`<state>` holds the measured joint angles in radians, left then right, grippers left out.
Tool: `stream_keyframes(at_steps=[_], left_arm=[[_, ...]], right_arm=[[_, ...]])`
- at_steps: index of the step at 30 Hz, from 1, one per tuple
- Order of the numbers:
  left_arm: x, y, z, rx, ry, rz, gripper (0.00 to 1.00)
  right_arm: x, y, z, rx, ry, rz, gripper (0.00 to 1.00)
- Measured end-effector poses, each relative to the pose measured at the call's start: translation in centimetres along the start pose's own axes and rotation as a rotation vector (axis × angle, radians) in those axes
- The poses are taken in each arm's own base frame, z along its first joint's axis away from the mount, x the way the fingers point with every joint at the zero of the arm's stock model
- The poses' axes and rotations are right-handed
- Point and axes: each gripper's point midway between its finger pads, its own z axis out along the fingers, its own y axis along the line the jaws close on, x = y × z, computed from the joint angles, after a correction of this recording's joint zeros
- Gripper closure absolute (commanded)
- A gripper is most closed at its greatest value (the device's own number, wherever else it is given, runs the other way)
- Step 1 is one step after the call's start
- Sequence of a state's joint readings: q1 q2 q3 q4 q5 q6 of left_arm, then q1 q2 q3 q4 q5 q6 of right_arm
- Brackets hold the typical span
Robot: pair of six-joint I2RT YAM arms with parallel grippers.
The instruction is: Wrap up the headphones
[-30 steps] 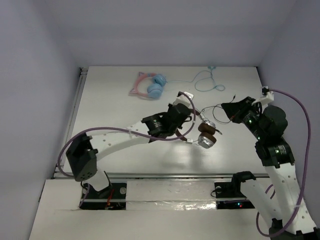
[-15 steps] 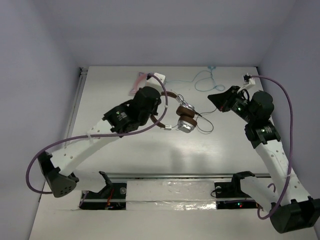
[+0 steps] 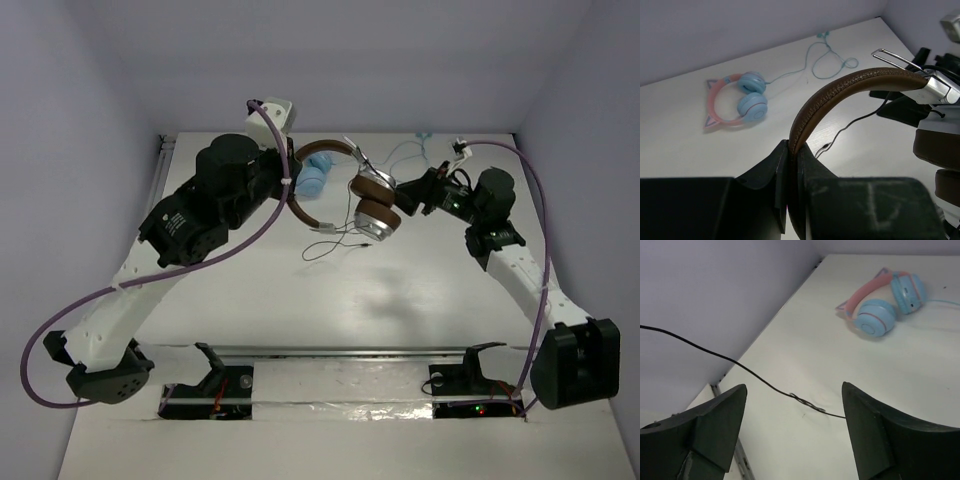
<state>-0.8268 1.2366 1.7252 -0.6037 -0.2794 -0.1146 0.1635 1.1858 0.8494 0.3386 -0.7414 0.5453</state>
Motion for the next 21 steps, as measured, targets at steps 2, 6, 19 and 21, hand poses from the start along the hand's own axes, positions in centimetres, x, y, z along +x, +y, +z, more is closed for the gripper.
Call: stream_keyframes(at_steps=[2, 6, 19, 21], left_arm=[[-0.6, -0.4, -0.1, 0.023, -0.005, -0.004, 1.0], [-0.9, -1.1, 0.3, 0.062, 0.006, -0.005, 1.0], [-1.1, -2.4, 1.3, 0.138, 0.039, -0.024, 1.0], [-1.5, -2.3, 1.1, 0.146, 0.032, -0.031, 1.0]], right_arm=[[0.5, 0.2, 0.4, -0.043, 0.022, -0.007, 0.16], [1.7, 1.2, 0.9, -0.127, 0.07, -0.013, 0.16], [7.1, 5.9, 3.6, -0.338, 0.2, -0.03, 0.22], [7.6, 5.6, 3.4, -0.335, 0.195, -0.019, 0.25]])
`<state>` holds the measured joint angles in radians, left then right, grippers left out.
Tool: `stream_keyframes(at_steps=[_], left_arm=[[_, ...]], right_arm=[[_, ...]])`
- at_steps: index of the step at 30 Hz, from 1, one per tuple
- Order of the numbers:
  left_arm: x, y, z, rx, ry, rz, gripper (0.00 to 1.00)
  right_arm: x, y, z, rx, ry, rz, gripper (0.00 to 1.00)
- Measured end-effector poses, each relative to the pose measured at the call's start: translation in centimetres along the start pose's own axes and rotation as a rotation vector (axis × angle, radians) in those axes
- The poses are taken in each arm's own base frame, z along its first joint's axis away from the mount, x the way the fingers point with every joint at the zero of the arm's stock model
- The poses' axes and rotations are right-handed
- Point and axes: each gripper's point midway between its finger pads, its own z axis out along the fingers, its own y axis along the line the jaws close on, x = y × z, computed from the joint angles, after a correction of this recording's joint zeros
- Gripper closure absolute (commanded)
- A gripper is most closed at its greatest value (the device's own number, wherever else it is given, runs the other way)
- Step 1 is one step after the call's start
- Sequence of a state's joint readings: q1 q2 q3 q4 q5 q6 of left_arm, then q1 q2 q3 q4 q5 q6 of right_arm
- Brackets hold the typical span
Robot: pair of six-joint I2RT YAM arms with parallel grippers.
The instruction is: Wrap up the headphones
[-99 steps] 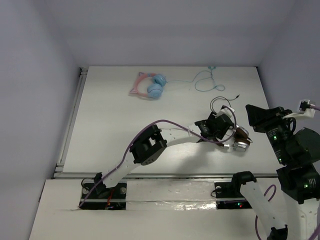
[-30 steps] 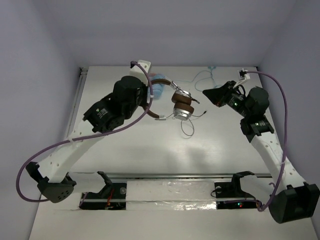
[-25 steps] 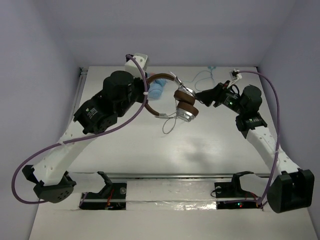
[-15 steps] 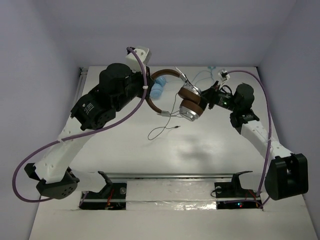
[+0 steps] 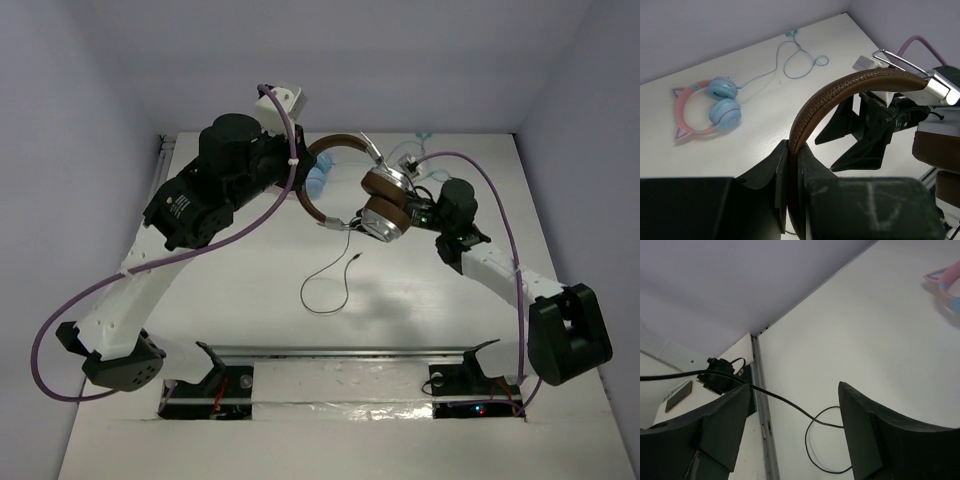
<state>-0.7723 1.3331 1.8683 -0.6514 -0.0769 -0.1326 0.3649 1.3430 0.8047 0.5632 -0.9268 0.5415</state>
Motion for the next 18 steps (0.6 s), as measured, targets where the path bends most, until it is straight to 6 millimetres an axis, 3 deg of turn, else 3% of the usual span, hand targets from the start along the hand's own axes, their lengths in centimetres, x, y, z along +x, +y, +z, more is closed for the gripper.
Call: stream_keyframes(at_steps=[3, 4, 6, 7, 9, 12, 13, 15, 18], left_arm=[[-0.5, 0.5, -0.1, -0.002, -0.013, -0.016, 1.0], [-0.7, 0.9, 0.0, -0.008, -0.016, -0.022, 1.0], [-0.9, 1.5, 0.2, -0.016, -0.02, -0.035, 1.0], [-0.9, 1.8, 0.2, -0.02, -0.021, -0.041, 1.0], [-1.2, 2.6, 0.8, -0.026, -0.024, -0.061, 1.0], [-1.2, 3.9, 1.7, -0.032, -0.018, -0.093, 1.0], [-1.2, 4.4, 2.0, -0.033, -0.016, -0.107, 1.0], [-1.2, 5.1, 2.6, -0.031, -0.014, -0.13, 1.0], [-1.3, 5.7, 3.0, -0.023, -0.021, -0.161, 1.0]], right_arm=[[1.1, -0.5, -0.4, 0.025, -0.018, 0.026, 0.5], [1.6, -0.8, -0.7, 0.045, -0.023, 0.042, 0.7], [2.2, -1.4, -1.1, 0.096, -0.039, 0.075, 0.84], [2.3, -1.7, -1.4, 0.129, -0.053, 0.084, 0.86], [1.7, -2.3, -2.0, 0.21, -0.094, 0.1, 0.81], [0.6, -2.4, -3.6, 0.316, -0.179, 0.091, 0.48], [0.2, -2.2, -4.4, 0.344, -0.207, 0.081, 0.3], [-0.3, -1.5, -5.3, 0.365, -0.247, 0.06, 0.22], [-0.9, -0.5, -5.9, 0.36, -0.276, 0.022, 0.2]])
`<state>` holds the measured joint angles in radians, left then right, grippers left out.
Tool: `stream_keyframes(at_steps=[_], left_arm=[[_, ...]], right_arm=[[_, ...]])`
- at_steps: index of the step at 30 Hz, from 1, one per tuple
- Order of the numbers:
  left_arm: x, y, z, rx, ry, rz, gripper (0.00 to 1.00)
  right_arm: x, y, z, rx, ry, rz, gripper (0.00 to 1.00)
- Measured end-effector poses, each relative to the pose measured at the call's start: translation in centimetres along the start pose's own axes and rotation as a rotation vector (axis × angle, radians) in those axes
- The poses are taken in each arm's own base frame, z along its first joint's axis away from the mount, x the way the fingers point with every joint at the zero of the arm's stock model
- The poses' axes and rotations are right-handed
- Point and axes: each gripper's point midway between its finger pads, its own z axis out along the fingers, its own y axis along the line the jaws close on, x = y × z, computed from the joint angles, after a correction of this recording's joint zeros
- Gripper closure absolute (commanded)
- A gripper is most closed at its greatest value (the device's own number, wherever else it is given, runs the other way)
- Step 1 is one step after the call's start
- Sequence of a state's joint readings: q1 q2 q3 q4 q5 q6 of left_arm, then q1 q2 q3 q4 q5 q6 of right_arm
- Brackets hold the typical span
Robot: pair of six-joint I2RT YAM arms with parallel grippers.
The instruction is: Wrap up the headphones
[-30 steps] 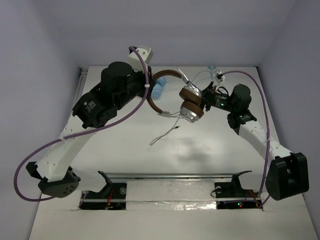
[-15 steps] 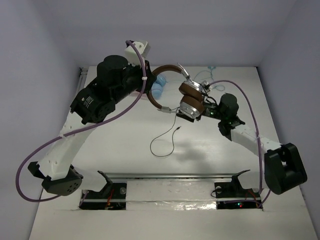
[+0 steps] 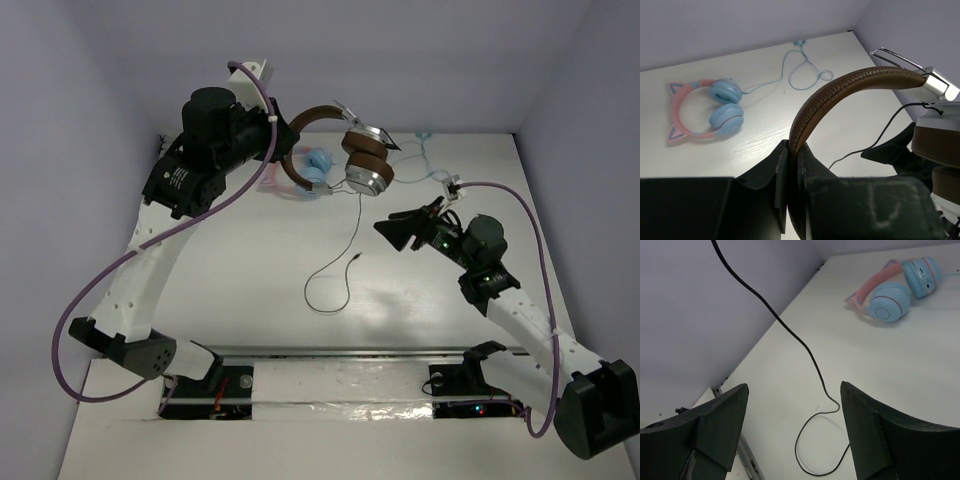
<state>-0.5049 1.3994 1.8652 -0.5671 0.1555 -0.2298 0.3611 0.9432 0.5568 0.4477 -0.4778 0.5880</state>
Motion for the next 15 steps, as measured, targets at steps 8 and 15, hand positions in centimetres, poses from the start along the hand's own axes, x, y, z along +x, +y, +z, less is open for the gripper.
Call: stream_keyframes(at_steps=[8, 15], left_arm=[[-0.6, -1.5, 0.2, 0.105, -0.016, -0.066, 1.0], [1.1, -1.9, 1.3, 0.193, 0.028, -0.155, 1.0]], right_arm=[[1.8, -0.3, 0.7, -0.045, 0.061, 0.014, 0.19], [3.5, -1.5, 2.9, -0.079, 0.119, 0.057, 0.2]])
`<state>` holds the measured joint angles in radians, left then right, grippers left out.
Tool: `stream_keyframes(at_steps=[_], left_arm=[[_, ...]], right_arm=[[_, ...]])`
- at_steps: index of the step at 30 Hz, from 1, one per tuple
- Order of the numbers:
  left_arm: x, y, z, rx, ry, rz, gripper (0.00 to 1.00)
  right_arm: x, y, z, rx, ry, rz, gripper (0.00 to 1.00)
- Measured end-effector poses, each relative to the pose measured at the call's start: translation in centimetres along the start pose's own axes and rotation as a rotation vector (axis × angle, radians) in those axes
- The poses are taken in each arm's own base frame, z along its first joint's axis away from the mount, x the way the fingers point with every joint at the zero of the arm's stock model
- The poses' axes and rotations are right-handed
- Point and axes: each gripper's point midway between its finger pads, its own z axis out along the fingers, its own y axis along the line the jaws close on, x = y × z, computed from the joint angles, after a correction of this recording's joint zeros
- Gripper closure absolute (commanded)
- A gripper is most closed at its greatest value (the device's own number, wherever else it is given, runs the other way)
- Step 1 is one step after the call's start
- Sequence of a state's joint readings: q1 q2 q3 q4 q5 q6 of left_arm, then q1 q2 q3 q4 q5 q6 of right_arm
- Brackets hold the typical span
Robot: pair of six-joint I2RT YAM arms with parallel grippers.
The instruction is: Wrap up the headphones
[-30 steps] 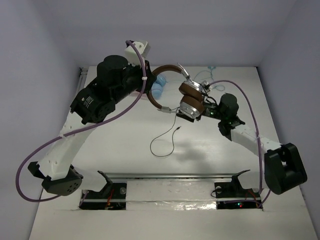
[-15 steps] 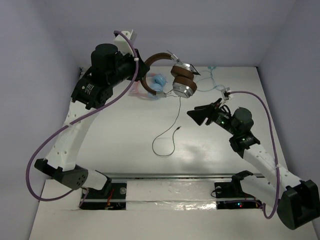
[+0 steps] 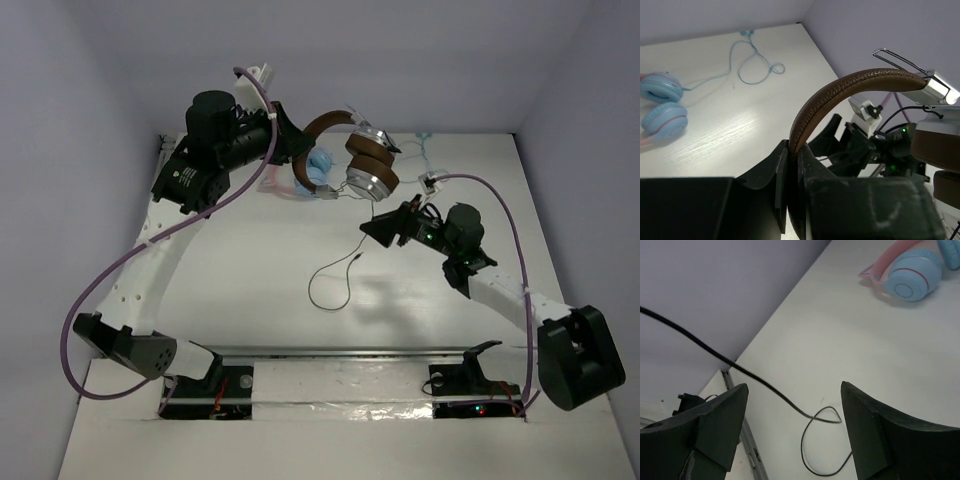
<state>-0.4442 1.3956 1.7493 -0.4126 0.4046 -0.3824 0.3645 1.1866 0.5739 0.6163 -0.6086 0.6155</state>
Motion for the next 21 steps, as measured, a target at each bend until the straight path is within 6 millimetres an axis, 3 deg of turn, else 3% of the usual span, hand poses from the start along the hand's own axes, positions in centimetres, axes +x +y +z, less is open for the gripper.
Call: stream_keyframes(at_steps=[3, 4, 7, 11, 17, 19, 21], left_arm=[[0.7, 0.2, 0.4, 0.034, 0.019, -0.038, 1.0], [0.8, 0.3, 0.4, 0.044, 0.021, -0.053, 1.0], [0.8, 1.0, 0.2, 0.078, 0.014, -0.095, 1.0], [1.1, 2.2, -0.7, 0.137, -0.002, -0.189, 1.0], [1.3, 2.9, -1.4, 0.196, -0.008, -0.288, 1.0], [0.6, 2.8, -1.8, 0.212, -0.024, -0.293, 1.0], [-0.1, 2.4, -2.1, 0.235, -0.044, -0.293, 1.0]], right_arm=[[-0.3, 0.3, 1.1, -0.04, 0.002, 0.007, 0.37], [-0.6, 0.6, 1.3, -0.054, -0.004, 0.006, 0.65], [-1.6, 1.3, 1.6, -0.08, -0.031, -0.007, 0.95], [-3.6, 1.9, 2.0, -0.074, -0.06, -0.033, 1.0], [-9.5, 2.4, 4.2, -0.024, -0.154, -0.103, 1.0], [-9.8, 1.3, 4.7, 0.022, -0.162, -0.098, 1.0], [-8.9, -0.1, 5.1, 0.061, -0.139, -0.076, 1.0]])
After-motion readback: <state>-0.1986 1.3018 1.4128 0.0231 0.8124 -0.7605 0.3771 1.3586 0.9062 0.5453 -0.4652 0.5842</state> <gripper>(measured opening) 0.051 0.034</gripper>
